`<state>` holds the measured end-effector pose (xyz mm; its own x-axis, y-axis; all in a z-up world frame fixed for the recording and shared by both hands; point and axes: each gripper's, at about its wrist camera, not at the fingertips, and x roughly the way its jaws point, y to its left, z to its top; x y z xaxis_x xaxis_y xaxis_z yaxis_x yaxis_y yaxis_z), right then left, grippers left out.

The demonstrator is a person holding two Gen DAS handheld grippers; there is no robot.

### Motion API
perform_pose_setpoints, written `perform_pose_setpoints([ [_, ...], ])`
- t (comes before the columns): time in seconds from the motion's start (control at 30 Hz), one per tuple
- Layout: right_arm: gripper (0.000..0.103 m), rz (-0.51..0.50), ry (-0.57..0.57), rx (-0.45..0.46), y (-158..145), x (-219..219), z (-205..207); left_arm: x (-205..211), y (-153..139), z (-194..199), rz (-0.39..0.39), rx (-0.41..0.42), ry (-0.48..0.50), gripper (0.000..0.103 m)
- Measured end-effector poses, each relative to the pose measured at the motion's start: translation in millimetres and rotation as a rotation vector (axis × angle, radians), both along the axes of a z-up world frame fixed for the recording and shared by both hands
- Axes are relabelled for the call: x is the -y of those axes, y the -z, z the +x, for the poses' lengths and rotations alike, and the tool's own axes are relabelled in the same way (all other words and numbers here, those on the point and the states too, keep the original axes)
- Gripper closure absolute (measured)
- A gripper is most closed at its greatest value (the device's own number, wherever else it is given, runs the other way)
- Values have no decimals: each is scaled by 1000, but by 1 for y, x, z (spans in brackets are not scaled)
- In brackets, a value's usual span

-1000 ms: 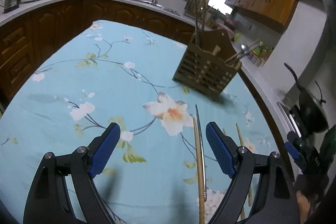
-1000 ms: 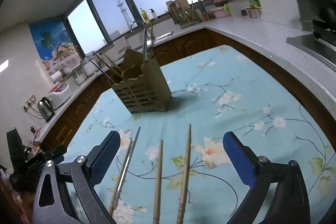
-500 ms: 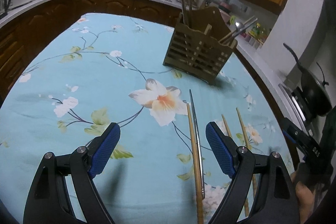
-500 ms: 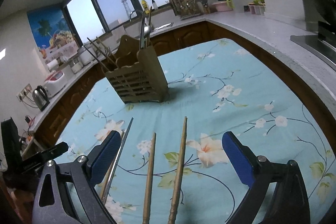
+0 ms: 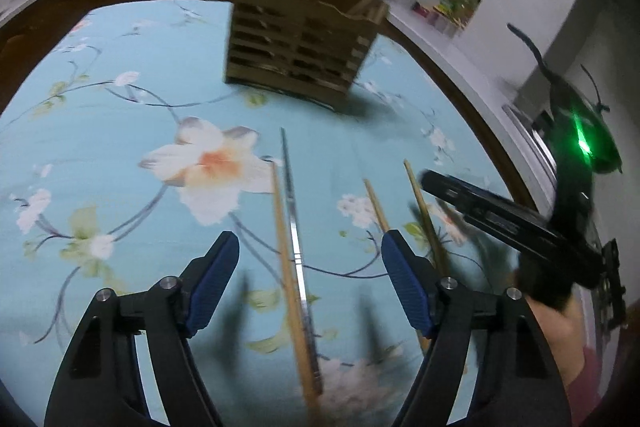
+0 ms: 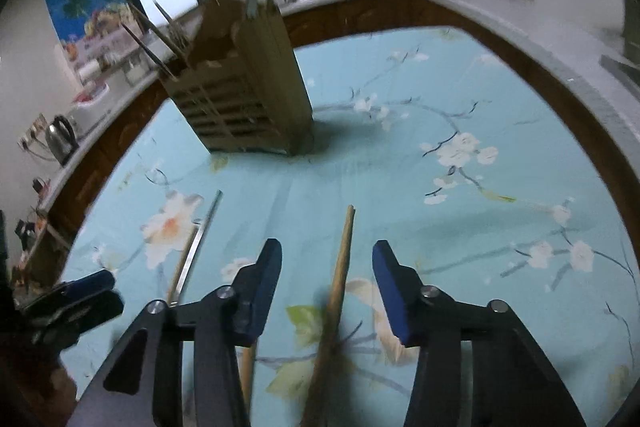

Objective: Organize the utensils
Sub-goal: 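Grasp a bamboo chopstick with the left tool while the right tool grasps another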

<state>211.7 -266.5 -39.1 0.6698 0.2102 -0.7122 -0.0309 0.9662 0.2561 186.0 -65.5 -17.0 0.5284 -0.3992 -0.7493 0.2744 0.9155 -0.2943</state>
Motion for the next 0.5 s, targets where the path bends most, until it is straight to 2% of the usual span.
perform_pose_setpoints([
  [0.1, 72, -41, -27, -49, 12, -4, 18, 12, 4, 5, 13, -15, 27, 31],
  [0.13, 79, -59, -38, -76, 18, -4, 24, 16, 4, 7, 17, -19, 35, 31],
  [0.17, 92, -77, -36, -69, 19, -3, 24, 20, 4, 9, 20, -23, 43, 32],
  [0.2, 95, -102, -34, -74, 19, -3, 24, 26, 5, 11, 25, -28, 56, 34],
  [0.33, 95, -86, -39, -83, 19, 13, 14, 49, 9, 19, 41, -39, 105, 38],
  [0.43, 95, -75, -24, -86, 19, 30, -4, 68, 15, 27, 69, -51, 134, 47],
  [0.5, 95, -53, -10, -87, 19, 42, -16, 80, 20, 33, 98, -64, 148, 57],
])
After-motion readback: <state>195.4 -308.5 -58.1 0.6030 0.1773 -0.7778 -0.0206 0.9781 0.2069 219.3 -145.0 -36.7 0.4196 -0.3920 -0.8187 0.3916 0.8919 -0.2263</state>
